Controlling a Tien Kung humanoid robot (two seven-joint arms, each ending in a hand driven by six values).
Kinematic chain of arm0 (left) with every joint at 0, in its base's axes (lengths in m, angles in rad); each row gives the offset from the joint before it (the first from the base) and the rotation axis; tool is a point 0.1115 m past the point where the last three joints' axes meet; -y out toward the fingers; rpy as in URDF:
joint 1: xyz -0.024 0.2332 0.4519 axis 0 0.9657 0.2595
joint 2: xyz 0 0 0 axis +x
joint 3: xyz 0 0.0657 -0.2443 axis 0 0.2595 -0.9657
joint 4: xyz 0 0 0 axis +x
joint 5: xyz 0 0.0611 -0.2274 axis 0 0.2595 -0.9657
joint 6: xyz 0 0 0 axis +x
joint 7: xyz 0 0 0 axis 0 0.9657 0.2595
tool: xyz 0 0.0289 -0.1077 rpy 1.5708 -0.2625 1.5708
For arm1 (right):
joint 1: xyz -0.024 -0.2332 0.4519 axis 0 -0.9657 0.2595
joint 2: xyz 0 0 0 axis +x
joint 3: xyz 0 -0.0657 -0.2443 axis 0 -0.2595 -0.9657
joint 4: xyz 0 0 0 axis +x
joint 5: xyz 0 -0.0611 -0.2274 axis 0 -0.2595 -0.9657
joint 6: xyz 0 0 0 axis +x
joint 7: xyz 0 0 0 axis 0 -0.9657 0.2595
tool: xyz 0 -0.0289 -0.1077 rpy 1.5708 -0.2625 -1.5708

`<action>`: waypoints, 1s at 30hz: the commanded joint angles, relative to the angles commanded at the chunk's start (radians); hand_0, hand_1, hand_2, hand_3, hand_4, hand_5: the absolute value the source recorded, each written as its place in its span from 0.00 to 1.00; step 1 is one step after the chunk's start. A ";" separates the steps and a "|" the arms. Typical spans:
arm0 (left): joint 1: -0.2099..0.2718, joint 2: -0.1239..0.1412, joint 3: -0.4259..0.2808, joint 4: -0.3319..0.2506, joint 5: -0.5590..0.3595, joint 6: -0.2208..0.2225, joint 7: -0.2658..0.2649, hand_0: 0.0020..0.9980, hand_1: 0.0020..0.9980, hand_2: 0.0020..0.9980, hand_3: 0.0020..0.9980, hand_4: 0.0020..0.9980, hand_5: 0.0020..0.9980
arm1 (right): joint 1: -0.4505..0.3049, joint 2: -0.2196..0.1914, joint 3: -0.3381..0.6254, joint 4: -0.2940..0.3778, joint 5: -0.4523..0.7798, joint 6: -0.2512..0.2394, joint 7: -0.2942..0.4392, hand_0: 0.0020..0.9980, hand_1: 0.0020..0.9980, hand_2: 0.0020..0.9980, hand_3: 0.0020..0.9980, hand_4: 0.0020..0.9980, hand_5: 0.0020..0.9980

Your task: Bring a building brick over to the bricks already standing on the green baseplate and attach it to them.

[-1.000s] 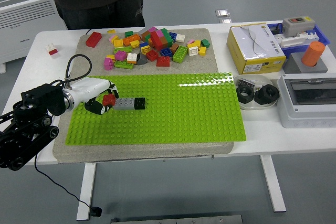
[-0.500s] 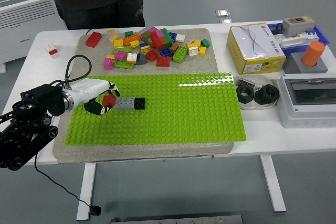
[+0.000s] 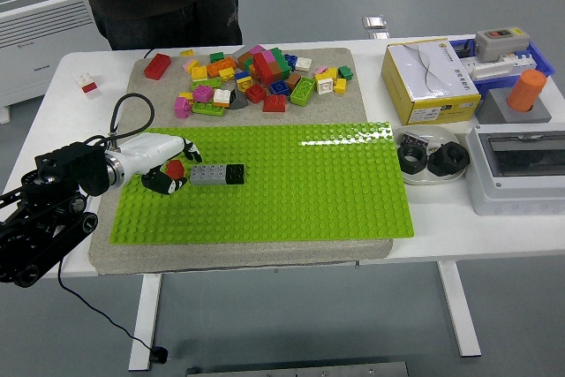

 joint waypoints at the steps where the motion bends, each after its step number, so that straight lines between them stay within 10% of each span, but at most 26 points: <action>1: 0.000 0.001 0.000 -0.004 0.001 -0.001 0.000 0.09 0.13 0.75 0.75 0.61 0.00 | 0.000 0.000 0.000 0.000 0.000 0.000 0.000 0.70 0.61 0.75 0.87 0.93 1.00; 12: 0.017 0.051 -0.103 -0.122 0.062 -0.059 0.043 0.10 0.14 0.75 0.75 0.64 0.00 | -0.005 0.000 0.006 0.000 -0.006 -0.001 -0.001 0.70 0.61 0.75 0.87 0.93 1.00; 19: 0.130 0.103 -0.258 -0.258 0.039 -0.179 0.140 0.10 0.14 0.76 0.80 0.72 0.00 | -0.014 0.001 0.018 0.000 -0.015 -0.001 -0.001 0.70 0.61 0.75 0.87 0.93 1.00; 30: 0.280 0.040 -0.510 -0.319 -0.089 -0.200 0.178 0.10 0.15 0.79 0.94 0.81 0.09 | -0.021 0.007 0.040 0.000 -0.044 -0.004 -0.005 0.70 0.61 0.75 0.87 0.92 1.00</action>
